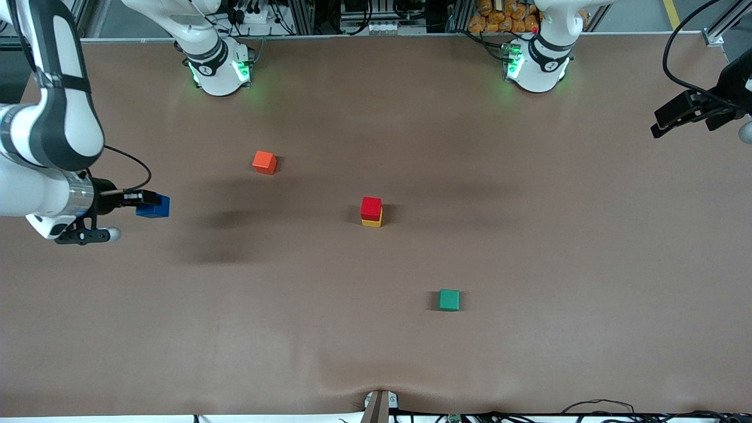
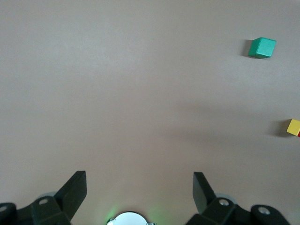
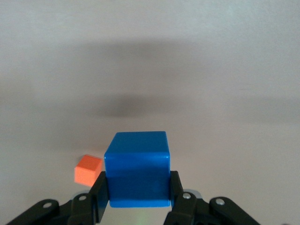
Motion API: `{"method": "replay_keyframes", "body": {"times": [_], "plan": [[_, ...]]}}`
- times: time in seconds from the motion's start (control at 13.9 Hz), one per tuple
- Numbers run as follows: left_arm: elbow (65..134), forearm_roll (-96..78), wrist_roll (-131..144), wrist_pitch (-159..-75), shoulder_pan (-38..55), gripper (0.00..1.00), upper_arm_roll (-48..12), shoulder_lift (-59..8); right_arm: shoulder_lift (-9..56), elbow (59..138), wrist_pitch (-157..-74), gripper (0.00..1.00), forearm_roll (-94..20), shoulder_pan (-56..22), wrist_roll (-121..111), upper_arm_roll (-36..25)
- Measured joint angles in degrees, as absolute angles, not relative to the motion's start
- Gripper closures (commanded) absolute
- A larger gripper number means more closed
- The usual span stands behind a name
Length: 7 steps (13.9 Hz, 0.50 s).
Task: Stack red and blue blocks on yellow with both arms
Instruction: 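Lift the blue cube with the right gripper toward the red-yellow stack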
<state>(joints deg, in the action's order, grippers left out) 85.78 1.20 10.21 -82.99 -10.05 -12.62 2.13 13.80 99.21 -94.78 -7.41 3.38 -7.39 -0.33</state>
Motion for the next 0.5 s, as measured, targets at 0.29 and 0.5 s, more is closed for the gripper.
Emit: {"method": "replay_keyframes", "body": {"times": [0.29, 0.5], "plan": [[85.85, 1.2, 10.21, -82.99, -10.09, 0.0, -12.58, 2.13, 13.79, 91.38, -89.82, 0.88, -7.53, -1.62, -2.27, -0.19], [85.87, 1.2, 10.21, -82.98, -10.09, 0.0, -12.58, 2.13, 13.83, 87.61, -87.34, 0.88, -7.54, -3.88, -1.37, -0.16]]}}
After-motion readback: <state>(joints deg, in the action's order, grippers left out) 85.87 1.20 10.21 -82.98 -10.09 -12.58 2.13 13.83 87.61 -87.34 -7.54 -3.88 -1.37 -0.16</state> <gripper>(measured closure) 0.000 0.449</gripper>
